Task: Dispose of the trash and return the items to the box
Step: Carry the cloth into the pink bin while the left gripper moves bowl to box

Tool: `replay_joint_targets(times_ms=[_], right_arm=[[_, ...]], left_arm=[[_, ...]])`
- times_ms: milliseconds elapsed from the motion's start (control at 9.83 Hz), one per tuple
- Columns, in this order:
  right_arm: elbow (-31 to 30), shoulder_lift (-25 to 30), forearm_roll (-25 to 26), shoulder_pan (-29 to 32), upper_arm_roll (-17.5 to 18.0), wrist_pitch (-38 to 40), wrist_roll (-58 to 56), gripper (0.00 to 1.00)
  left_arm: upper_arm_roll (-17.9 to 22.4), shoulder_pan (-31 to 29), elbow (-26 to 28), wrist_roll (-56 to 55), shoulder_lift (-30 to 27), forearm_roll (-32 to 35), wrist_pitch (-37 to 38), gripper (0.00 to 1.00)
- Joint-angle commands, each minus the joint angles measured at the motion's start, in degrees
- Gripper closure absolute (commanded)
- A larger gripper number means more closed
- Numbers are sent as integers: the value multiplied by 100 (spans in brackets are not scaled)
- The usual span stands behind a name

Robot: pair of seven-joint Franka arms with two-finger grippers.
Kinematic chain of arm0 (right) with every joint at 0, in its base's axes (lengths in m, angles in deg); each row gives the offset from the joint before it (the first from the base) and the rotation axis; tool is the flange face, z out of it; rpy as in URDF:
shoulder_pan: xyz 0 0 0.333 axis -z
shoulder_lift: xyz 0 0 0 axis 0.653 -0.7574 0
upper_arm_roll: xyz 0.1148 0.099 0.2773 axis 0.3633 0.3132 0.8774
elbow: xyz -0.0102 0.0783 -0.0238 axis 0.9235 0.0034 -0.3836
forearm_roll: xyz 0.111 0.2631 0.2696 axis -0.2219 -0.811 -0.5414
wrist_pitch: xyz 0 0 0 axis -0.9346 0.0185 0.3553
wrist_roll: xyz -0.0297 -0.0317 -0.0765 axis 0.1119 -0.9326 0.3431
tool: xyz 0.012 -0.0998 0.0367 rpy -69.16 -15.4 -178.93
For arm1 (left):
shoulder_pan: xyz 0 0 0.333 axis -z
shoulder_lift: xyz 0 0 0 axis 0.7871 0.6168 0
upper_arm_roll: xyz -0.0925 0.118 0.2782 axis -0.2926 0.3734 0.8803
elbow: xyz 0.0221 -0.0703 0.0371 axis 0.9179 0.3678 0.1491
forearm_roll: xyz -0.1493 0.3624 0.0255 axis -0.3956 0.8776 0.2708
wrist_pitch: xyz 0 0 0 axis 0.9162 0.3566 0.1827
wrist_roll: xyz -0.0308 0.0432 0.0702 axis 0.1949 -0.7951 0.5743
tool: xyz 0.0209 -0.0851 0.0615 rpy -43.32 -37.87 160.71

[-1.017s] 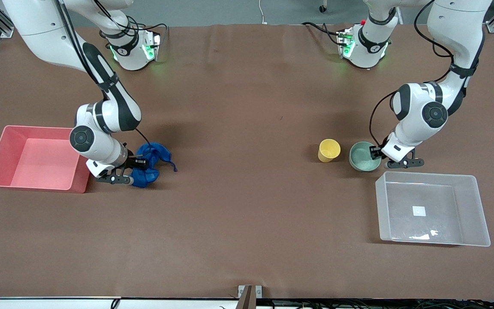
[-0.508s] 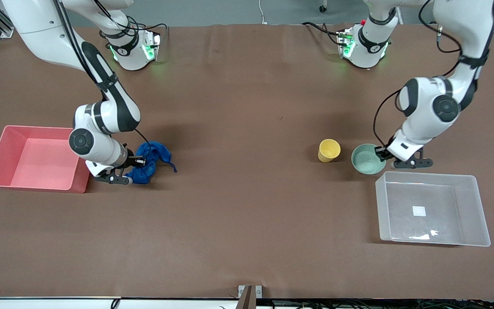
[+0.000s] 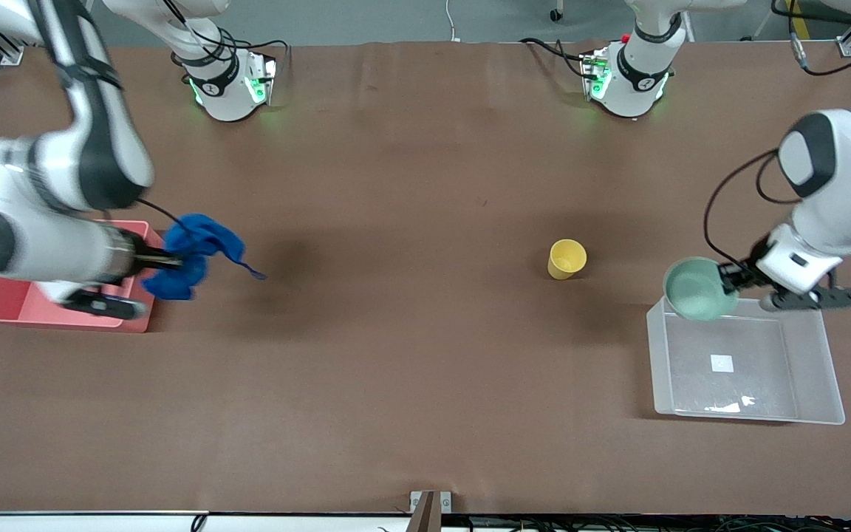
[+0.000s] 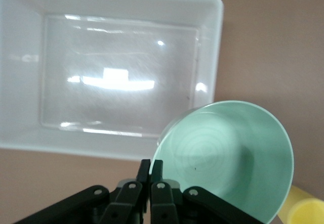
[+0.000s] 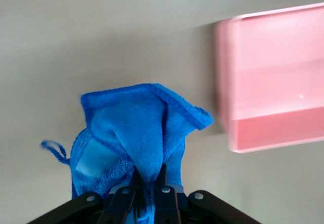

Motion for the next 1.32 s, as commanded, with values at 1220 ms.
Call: replay_joint_targets(times_ms=[1220], right_arm=[[-2607,-843,-311,308,-1950,-4428,-3179,90]], left_arm=[[1062,-42,-2180,2197,3353,-1310,-940,89]])
